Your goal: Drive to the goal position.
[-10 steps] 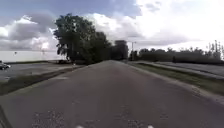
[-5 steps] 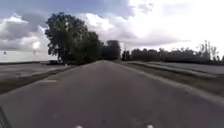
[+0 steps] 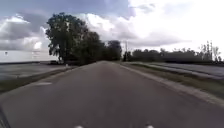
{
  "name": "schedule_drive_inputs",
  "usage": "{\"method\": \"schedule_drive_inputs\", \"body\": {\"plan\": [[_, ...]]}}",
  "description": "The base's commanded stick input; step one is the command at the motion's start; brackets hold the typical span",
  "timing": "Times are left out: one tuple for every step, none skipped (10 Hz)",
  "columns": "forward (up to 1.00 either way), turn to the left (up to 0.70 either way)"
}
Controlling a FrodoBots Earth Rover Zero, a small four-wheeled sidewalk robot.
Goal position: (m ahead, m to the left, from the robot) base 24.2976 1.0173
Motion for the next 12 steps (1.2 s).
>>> {"method": "schedule_drive_inputs", "body": {"plan": [[0.70, 0.00], [0.70, 0.00], [0.70, 0.00], [0.70, 0.00], [0.70, 0.00], [0.70, 0.00], [0.70, 0.00], [0.70, 0.00], [0.70, 0.00], [0.70, 0.00], [0.70, 0.00], [0.70, 0.00]]}}
